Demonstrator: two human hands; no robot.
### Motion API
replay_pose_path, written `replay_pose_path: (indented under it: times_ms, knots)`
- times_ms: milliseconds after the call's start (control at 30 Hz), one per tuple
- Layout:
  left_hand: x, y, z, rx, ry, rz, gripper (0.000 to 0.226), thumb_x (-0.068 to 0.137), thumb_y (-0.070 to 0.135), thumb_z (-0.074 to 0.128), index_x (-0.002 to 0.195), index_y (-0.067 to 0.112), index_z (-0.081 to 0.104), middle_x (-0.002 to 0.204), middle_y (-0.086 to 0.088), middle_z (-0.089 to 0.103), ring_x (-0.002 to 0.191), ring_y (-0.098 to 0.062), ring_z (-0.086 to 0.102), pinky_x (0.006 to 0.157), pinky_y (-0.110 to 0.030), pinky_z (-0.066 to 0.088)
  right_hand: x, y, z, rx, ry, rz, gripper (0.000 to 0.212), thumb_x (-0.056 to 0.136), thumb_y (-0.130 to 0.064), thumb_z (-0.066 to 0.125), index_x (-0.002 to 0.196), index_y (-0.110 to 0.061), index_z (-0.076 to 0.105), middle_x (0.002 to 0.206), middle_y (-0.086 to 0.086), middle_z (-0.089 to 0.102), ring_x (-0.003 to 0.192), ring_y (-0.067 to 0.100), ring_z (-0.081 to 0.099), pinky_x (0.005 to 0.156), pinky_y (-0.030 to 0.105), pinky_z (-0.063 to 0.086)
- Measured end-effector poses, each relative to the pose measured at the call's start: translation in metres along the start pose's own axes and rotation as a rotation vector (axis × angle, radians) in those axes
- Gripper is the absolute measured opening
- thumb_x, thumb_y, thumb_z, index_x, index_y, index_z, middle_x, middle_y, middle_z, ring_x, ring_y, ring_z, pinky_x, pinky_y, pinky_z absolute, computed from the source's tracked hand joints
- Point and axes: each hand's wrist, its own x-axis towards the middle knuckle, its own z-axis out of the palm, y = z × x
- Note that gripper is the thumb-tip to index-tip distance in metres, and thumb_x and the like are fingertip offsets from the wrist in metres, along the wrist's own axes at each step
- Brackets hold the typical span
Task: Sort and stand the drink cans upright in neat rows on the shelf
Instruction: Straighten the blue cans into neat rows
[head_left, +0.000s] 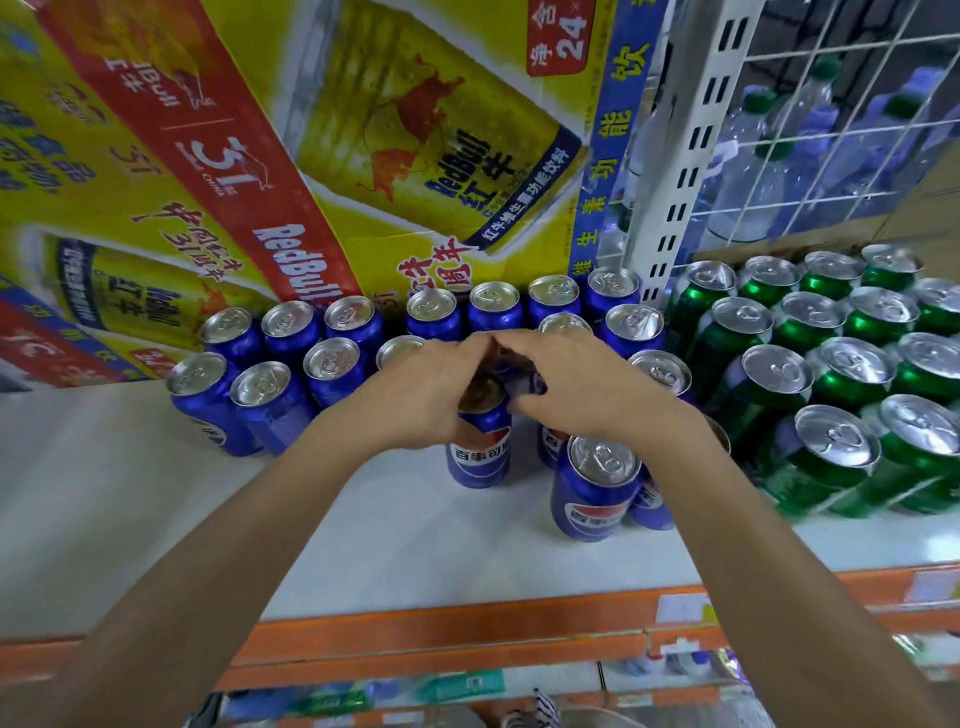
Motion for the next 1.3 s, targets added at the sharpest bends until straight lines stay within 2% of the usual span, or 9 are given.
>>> replay_pose_path:
  times_ms: [133, 200, 267, 433, 600, 733, 933, 1200, 1300]
  knots:
    - [0.000, 0.004, 0.006, 0.004, 0.057, -0.060, 0.075, 0.066, 0.050, 0.079, 0.121, 0.017, 0.039, 0.116, -0.002, 0.059, 0.099, -0.022, 0.056, 0.072, -0.032, 0.045, 0.009, -0.004, 0.005, -0.199, -0.090, -0.008, 0.065, 0.081, -0.022, 0.066, 0.137, -0.009, 0.035, 0.115, 0.011, 0.061, 0.107, 0.028, 0.055, 0.083, 0.038, 0.047]
    - [-0.004, -0.001, 0.006, 0.134, 0.018, -0.049, 0.079, 0.065, 0.058, 0.076, 0.124, 0.017, 0.043, 0.118, -0.001, 0.058, 0.103, -0.021, 0.055, 0.083, -0.033, 0.046, 0.017, -0.007, 0.010, -0.303, -0.132, -0.066, 0.060, 0.080, -0.029, 0.067, 0.130, -0.008, 0.040, 0.118, 0.011, 0.058, 0.107, 0.029, 0.056, 0.081, 0.038, 0.047]
    - [-0.007, -0.009, 0.010, 0.233, 0.009, -0.027, 0.077, 0.064, 0.061, 0.074, 0.123, 0.019, 0.049, 0.117, 0.000, 0.056, 0.107, -0.020, 0.051, 0.094, -0.032, 0.038, 0.025, -0.008, 0.016, -0.303, -0.181, -0.091, 0.055, 0.077, -0.040, 0.069, 0.118, -0.012, 0.047, 0.112, 0.010, 0.060, 0.099, 0.028, 0.058, 0.076, 0.038, 0.049]
    - [-0.013, -0.028, 0.018, 0.171, 0.179, -0.001, 0.079, 0.062, 0.061, 0.077, 0.125, 0.015, 0.060, 0.137, -0.004, 0.047, 0.131, -0.024, 0.036, 0.112, -0.040, 0.024, 0.038, -0.005, 0.005, -0.340, -0.242, -0.134, 0.051, 0.071, -0.050, 0.073, 0.102, -0.014, 0.055, 0.094, 0.003, 0.055, 0.080, 0.017, 0.047, 0.066, 0.030, 0.038]
    - [-0.002, -0.030, 0.018, 0.063, 0.180, -0.004, 0.069, 0.072, 0.056, 0.072, 0.128, 0.019, 0.055, 0.124, -0.002, 0.057, 0.119, -0.023, 0.046, 0.101, -0.035, 0.037, 0.053, 0.004, -0.003, -0.399, -0.193, -0.100, 0.049, 0.067, -0.045, 0.078, 0.096, -0.009, 0.062, 0.093, 0.006, 0.057, 0.090, 0.025, 0.056, 0.075, 0.036, 0.049]
    - [0.012, -0.024, 0.017, 0.076, 0.171, -0.007, 0.058, 0.077, 0.055, 0.067, 0.122, 0.020, 0.057, 0.106, -0.006, 0.065, 0.100, -0.026, 0.053, 0.085, -0.035, 0.043, 0.059, 0.006, -0.007, -0.407, -0.165, -0.059, 0.047, 0.071, -0.044, 0.077, 0.096, -0.007, 0.062, 0.090, 0.004, 0.045, 0.090, 0.023, 0.050, 0.070, 0.031, 0.040]
    - [0.029, -0.020, 0.020, 0.183, 0.165, -0.089, 0.058, 0.081, 0.050, 0.065, 0.127, 0.017, 0.050, 0.104, -0.011, 0.066, 0.093, -0.031, 0.061, 0.071, -0.038, 0.046, 0.063, 0.007, -0.007, -0.379, -0.138, -0.025, 0.047, 0.073, -0.044, 0.076, 0.097, -0.007, 0.062, 0.091, 0.005, 0.049, 0.083, 0.019, 0.044, 0.066, 0.028, 0.033]
    - [0.032, -0.026, 0.025, 0.146, 0.180, -0.100, 0.054, 0.082, 0.045, 0.066, 0.126, 0.018, 0.050, 0.106, -0.010, 0.065, 0.097, -0.030, 0.060, 0.074, -0.039, 0.048, 0.066, 0.010, -0.001, -0.386, -0.123, 0.038, 0.046, 0.076, -0.043, 0.072, 0.100, -0.005, 0.062, 0.105, 0.014, 0.058, 0.098, 0.028, 0.055, 0.072, 0.031, 0.040]
    - [0.023, -0.029, 0.025, 0.059, 0.205, -0.106, 0.057, 0.083, 0.044, 0.067, 0.132, 0.020, 0.049, 0.123, -0.008, 0.059, 0.113, -0.026, 0.052, 0.088, -0.039, 0.046, 0.063, 0.008, 0.001, -0.413, -0.107, 0.042, 0.049, 0.077, -0.044, 0.070, 0.105, -0.005, 0.060, 0.111, 0.015, 0.057, 0.103, 0.029, 0.053, 0.080, 0.034, 0.043]
